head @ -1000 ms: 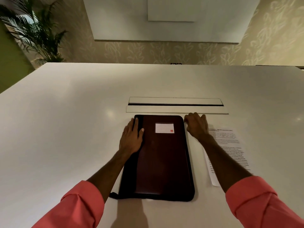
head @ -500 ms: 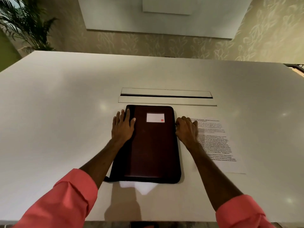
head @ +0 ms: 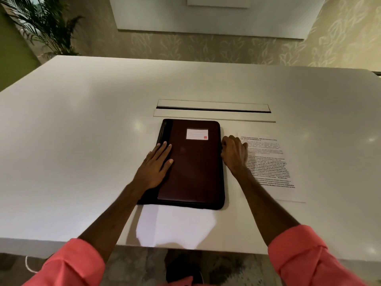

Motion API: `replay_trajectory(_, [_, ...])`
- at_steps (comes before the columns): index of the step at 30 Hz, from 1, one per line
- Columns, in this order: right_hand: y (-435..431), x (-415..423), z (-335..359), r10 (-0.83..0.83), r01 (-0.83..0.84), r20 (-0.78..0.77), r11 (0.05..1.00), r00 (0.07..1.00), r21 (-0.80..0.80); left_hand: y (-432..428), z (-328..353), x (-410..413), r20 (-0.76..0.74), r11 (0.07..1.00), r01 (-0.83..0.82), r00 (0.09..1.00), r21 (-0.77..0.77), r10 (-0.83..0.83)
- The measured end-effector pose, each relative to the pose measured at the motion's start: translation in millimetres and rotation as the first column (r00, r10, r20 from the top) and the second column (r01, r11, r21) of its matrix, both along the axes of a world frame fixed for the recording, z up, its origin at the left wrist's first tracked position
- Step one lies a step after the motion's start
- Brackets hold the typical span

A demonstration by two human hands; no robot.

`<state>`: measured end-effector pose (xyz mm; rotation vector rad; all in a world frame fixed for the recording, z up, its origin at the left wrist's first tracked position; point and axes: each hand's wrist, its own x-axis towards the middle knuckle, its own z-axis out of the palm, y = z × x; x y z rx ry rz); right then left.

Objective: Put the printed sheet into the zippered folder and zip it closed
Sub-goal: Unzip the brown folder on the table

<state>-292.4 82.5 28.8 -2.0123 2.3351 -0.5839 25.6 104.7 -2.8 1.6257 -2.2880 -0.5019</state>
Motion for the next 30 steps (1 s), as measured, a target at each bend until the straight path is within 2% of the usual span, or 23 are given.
replay_trajectory(6, [37, 3, -6, 0.008, -0.006, 0.029, 0.999, 1.0, -0.045, 9, 10, -3, -0.006, 1.0, -0.011, 1.0, 0.011, 0.012])
replay_trajectory(16, [105, 20, -17, -0.063, 0.082, 0.158, 0.99, 0.985, -0.114, 18, 27, -8, 0.06, 0.999, -0.02, 0.998, 0.03, 0.018])
replay_trajectory(20, [134, 25, -23, -0.059, 0.088, 0.235, 0.989, 0.97, -0.117, 19, 32, -7, 0.086, 0.997, -0.023, 0.996, 0.075, 0.017])
replay_trajectory(23, [160, 27, -26, -0.048, 0.086, 0.28, 0.989, 0.959, -0.124, 23, 36, -6, 0.049, 0.99, -0.014, 0.999, 0.143, 0.007])
replay_trajectory(30, [207, 43, -30, -0.09, 0.126, 0.3, 0.987, 0.95, -0.102, 30, 42, 0, 0.023, 0.978, 0.004, 1.0, 0.209, -0.009])
